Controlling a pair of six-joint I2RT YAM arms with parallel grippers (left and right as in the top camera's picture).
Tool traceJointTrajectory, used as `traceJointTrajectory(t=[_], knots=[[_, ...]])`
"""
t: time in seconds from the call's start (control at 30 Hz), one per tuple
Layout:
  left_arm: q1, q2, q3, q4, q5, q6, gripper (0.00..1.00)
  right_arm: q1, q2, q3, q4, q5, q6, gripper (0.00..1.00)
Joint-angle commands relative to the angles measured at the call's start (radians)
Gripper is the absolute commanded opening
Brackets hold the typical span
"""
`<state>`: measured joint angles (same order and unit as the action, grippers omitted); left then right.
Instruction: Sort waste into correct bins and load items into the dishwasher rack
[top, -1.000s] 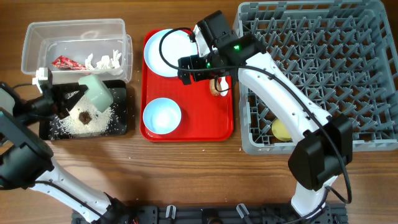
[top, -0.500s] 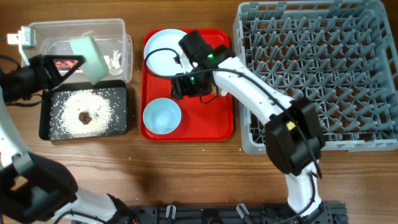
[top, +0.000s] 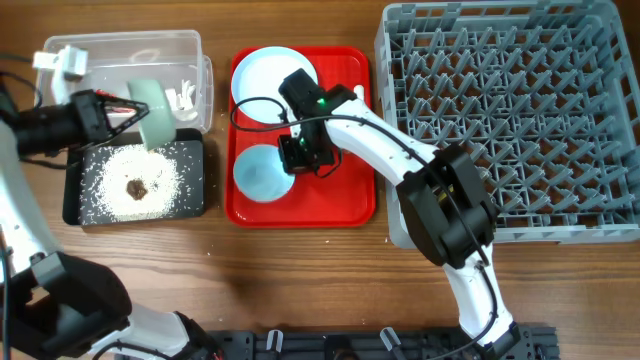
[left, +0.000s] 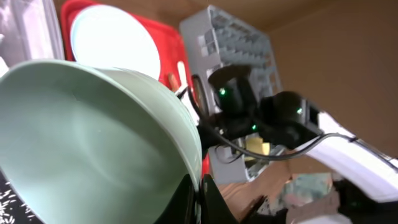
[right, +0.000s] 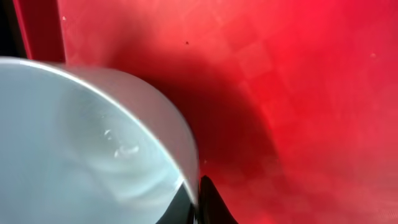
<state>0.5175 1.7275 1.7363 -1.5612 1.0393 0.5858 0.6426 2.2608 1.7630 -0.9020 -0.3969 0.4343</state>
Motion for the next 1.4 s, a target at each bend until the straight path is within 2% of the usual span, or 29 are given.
traceJointTrajectory(t=[0.0, 0.13, 0.27, 0.43, 0.57, 0.6, 0.67, 0.7, 0.73, 0.8, 0.93, 1.0, 1.1, 1.17, 1.27, 1.37], knots=[[-0.138, -0.011, 0.002, 0.1, -0.175, -0.193, 0.04, -0.096, -0.12, 0.066, -0.021, 0.054, 0.01, 0.04], [-0.411, 0.01, 0.002, 0.266, -0.491, -0.447, 0.04, -0.306, -0.367, 0.09, -0.034, 0.084, -0.016, 0.04], [-0.65, 0.121, -0.009, 0.306, -0.708, -0.55, 0.04, -0.477, -0.478, 0.09, -0.066, 0.15, -0.056, 0.04], [-0.832, 0.319, -0.01, 0.349, -0.724, -0.557, 0.05, -0.52, -0.481, 0.089, -0.158, 0.51, -0.102, 0.04], [-0.897, 0.411, -0.01, 0.356, -0.734, -0.603, 0.14, -0.52, -0.476, 0.089, -0.162, 0.778, -0.092, 0.05], [-0.909, 0.416, -0.01, 0.355, -0.735, -0.602, 0.3, -0.52, -0.469, 0.089, -0.153, 0.856, -0.092, 0.04], [-0.908, 0.411, -0.009, 0.357, -0.739, -0.631, 0.76, -0.52, -0.447, 0.089, -0.129, 0.957, -0.094, 0.06], [-0.9, 0.409, -0.005, 0.354, -0.738, -0.653, 0.92, -0.52, -0.422, 0.089, -0.102, 0.997, -0.11, 0.1], [-0.89, 0.404, 0.009, 0.335, -0.738, -0.674, 1.0, -0.52, -0.4, 0.089, -0.074, 1.009, -0.152, 0.12], [-0.867, 0.389, 0.068, 0.264, -0.738, -0.677, 1.0, -0.517, -0.347, 0.089, -0.019, 1.041, -0.213, 0.15], [-0.818, 0.33, 0.272, 0.114, -0.73, -0.689, 1.0, -0.505, -0.268, 0.089, 0.06, 1.156, -0.253, 0.14], [-0.773, 0.267, 0.392, 0.098, -0.725, -0.699, 1.0, -0.499, -0.261, 0.089, 0.065, 1.091, -0.248, 0.11], [-0.724, 0.193, 0.439, 0.14, -0.727, -0.698, 1.0, -0.5, -0.291, 0.092, 0.063, 0.972, -0.213, 0.13], [-0.702, 0.164, 0.439, 0.171, -0.727, -0.698, 1.0, -0.502, -0.342, 0.106, 0.048, 0.908, -0.192, 0.22], [-0.689, 0.165, 0.439, 0.177, -0.727, -0.698, 1.0, -0.548, -0.414, 0.136, 0.017, 0.799, -0.192, 0.42], [-0.689, 0.166, 0.439, 0.177, -0.727, -0.698, 1.0, -0.669, -0.444, 0.137, -0.035, 0.602, -0.191, 0.49]])
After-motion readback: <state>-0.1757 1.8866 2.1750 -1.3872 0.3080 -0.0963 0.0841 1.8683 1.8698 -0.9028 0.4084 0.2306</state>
